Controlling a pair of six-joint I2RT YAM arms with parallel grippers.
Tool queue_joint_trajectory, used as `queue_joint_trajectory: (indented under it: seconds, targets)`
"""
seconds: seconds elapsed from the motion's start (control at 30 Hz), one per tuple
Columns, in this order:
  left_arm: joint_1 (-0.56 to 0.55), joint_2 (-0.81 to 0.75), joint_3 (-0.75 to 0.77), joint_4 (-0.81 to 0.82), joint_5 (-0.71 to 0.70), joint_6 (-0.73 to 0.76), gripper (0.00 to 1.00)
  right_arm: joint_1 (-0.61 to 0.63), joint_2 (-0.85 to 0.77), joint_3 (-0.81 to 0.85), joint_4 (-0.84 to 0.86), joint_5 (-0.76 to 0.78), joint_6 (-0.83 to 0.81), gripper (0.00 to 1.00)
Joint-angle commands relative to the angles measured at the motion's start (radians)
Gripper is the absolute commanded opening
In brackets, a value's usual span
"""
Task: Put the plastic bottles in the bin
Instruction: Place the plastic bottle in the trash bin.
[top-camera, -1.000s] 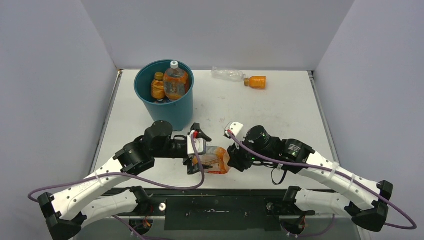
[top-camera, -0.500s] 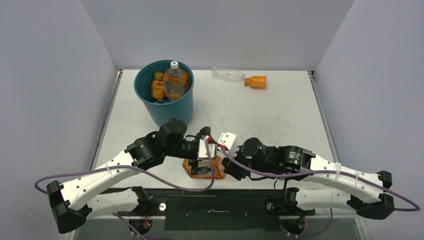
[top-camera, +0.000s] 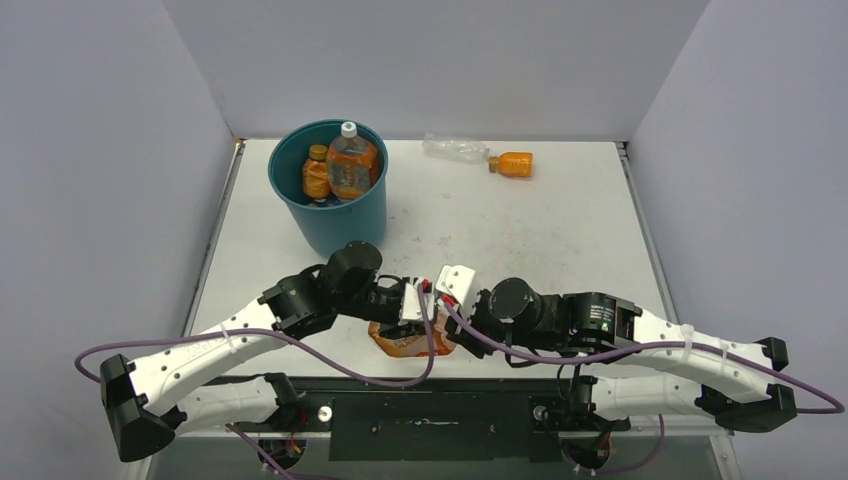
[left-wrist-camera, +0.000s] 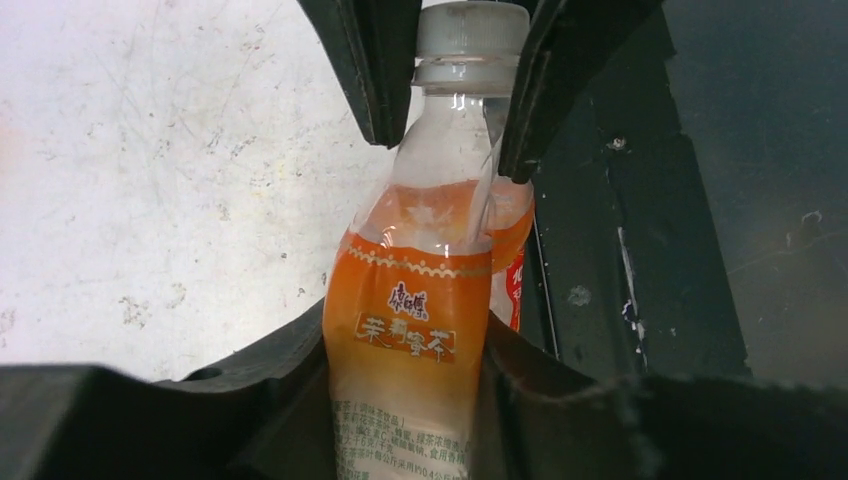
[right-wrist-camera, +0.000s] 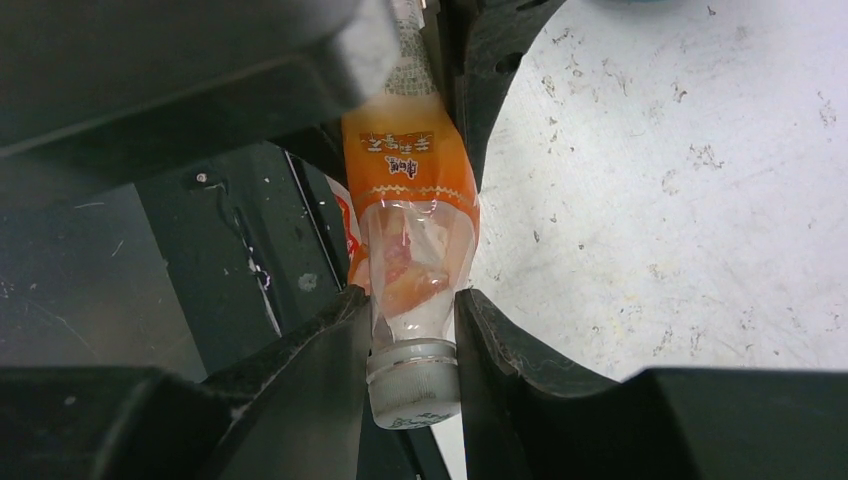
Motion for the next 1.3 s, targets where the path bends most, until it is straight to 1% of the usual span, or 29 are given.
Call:
queue_joint_trajectory:
  seconds: [0.0,0.03,0.1,0.13,0.17,0.2,0.33,0.4,0.43,0.53,0.63,0.7,0.77,0.87,0.97,1.03,1.1,1.27]
  targets:
    - [-0.005,-0.032,-0.026,0.116,0.022,-0.036,0.22,0.016,-0.027,0.024,0.082,0.074,0.029,0.25]
    - [-0.006,-0.043,-0.036,0.135,0.022,-0.041,0.17,0.016,-0.037,0.019,0.093,0.085,0.041,0.47]
    - [-0.004,-0.068,-0.060,0.174,0.014,-0.055,0.01,0.016,-0.071,-0.003,0.134,0.112,0.071,0.83]
    - [-0.004,-0.080,-0.072,0.200,0.000,-0.067,0.00,0.016,-0.093,-0.018,0.164,0.121,0.084,0.97]
    - [-0.003,-0.101,-0.093,0.227,-0.017,-0.081,0.00,0.016,-0.118,-0.033,0.191,0.132,0.096,0.91]
    - [-0.001,-0.117,-0.108,0.257,-0.034,-0.093,0.00,0.016,-0.148,-0.050,0.222,0.150,0.108,0.90]
    - [0.013,-0.181,-0.167,0.388,-0.088,-0.156,0.00,0.016,-0.292,-0.157,0.372,0.232,0.158,0.90]
    - [0.030,-0.214,-0.193,0.466,-0.124,-0.203,0.00,0.015,-0.377,-0.251,0.503,0.305,0.194,0.90]
    - [0.041,-0.232,-0.206,0.547,-0.146,-0.247,0.00,0.015,-0.423,-0.303,0.561,0.342,0.209,0.90]
    - [0.086,-0.288,-0.246,0.693,-0.192,-0.371,0.00,0.016,-0.557,-0.463,0.728,0.410,0.223,0.90]
    - [0.145,-0.324,-0.236,0.809,-0.216,-0.569,0.00,0.016,-0.619,-0.554,0.802,0.387,0.207,0.90]
    - [0.177,-0.336,-0.225,0.873,-0.204,-0.700,0.00,0.016,-0.623,-0.597,0.866,0.339,0.200,0.90]
    - [0.189,-0.337,-0.230,0.944,-0.192,-0.798,0.00,0.016,-0.594,-0.613,0.908,0.292,0.192,0.90]
    - [0.189,-0.338,-0.260,1.040,-0.199,-0.925,0.00,0.016,-0.514,-0.609,0.974,0.242,0.170,0.90]
    - [0.188,-0.328,-0.307,1.160,-0.177,-1.026,0.00,0.016,-0.438,-0.607,1.050,0.222,0.153,0.90]
    - [0.187,-0.318,-0.321,1.204,-0.168,-1.072,0.00,0.016,-0.395,-0.618,1.123,0.200,0.146,0.90]
    - [0.185,-0.313,-0.327,1.210,-0.167,-1.089,0.00,0.016,-0.361,-0.625,1.189,0.185,0.142,0.90]
    - [0.171,-0.322,-0.349,1.227,-0.191,-1.091,0.00,0.015,-0.331,-0.647,1.306,0.140,0.139,0.90]
